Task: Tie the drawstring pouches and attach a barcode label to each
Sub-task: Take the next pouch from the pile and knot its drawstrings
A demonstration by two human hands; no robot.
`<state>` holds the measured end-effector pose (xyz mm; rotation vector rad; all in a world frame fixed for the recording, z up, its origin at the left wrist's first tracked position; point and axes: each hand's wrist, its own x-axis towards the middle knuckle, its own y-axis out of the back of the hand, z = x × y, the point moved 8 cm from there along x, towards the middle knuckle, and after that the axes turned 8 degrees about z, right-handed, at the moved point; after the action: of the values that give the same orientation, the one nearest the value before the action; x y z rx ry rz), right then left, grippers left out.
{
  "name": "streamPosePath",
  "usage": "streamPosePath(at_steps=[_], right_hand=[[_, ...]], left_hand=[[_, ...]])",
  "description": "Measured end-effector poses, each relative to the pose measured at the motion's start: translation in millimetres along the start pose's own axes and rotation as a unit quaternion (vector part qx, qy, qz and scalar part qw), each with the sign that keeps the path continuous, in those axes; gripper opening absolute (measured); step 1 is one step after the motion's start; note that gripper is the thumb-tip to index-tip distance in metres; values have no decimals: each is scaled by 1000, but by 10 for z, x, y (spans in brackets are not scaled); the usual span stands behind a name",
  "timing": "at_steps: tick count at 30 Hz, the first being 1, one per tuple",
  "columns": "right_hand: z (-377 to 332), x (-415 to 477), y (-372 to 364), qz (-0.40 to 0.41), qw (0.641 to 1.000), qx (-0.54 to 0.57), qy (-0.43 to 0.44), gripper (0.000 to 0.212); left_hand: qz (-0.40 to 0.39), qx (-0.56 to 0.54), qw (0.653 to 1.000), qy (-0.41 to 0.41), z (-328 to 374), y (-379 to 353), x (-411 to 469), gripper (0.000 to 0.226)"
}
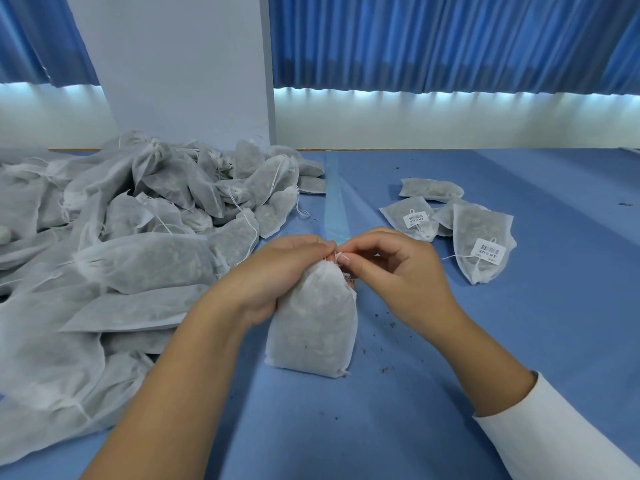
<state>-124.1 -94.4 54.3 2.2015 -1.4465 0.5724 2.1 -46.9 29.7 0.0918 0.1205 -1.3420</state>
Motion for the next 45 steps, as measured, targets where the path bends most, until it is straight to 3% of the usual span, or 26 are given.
streamPosePath(at_steps=[6,11,18,26,30,34,39,45], right_hand=[[-8,13,4,8,1000,4,-11,15],[-19,23,38,27,999,24,-28,15],[-22,28,73,37,999,22,-33,13],[-5,45,128,60,996,38,-49,8],[101,58,148,70,993,21,-88,6],[150,83,218,94,991,-4,-99,4],[71,102,299,119,980,-159,-3,12],[-36,81,296,138,942,-284,111,4]], left_hand=[[13,38,999,-1,-7,-48,-16,28],[62,-5,998,29,-64,7,14,30],[8,-36,998,55,-99,-72,18,31],[59,-22,998,-24,35,-31,41,26],[108,38,993,-40,34,16,58,21],[107,123,985,-53,18,-50,49,20],[114,154,978,-78,18,-173,28,24],[115,144,979,-85,17,-253,13,25]])
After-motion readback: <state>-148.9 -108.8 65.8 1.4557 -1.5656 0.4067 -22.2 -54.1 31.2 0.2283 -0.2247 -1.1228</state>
